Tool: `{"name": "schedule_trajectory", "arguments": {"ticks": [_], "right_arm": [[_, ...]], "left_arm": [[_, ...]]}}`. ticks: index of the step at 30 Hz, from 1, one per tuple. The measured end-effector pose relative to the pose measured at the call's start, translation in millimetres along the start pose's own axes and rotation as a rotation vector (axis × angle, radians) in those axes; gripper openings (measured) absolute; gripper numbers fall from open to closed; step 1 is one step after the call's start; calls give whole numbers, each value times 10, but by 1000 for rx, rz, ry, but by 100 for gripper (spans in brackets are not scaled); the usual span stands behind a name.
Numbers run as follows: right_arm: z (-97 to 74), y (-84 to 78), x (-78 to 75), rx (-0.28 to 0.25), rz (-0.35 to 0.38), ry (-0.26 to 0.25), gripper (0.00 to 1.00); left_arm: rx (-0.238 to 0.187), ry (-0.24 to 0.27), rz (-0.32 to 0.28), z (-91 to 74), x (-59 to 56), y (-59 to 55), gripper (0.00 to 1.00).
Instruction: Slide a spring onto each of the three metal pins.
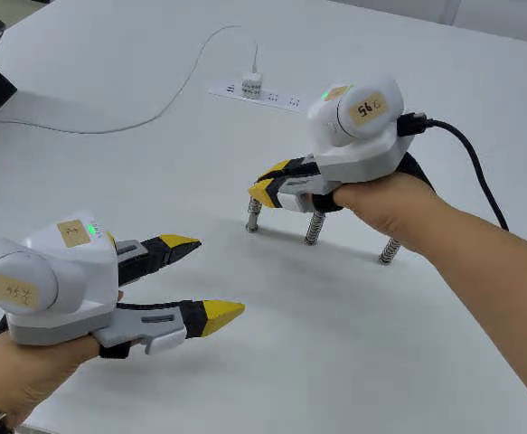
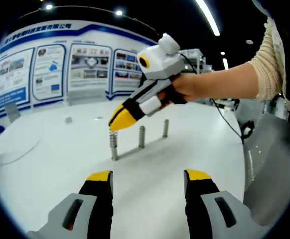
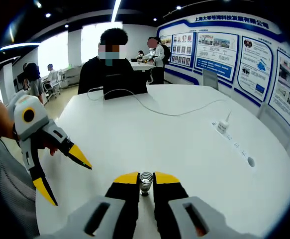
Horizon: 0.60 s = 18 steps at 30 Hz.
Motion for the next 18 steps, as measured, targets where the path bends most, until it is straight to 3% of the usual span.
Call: {"name": "schedule_trajectory", "arguments": {"ticks": [18], "right_arm": [[180,-129,14,42,-6,-7,11]], "left_arm": [[0,7,-11,-14,4,-19,58]]}}
Point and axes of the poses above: the centre of the closed fingertips' face, and the gripper's own axes: z roughly forward along the fingers, x roughly to its left, y roughly out of its top, the point moved 7 cm from there along -z, roughly backward along the fingers, and after that the axes turned 7 degrees about z, right-handed, at the moved point
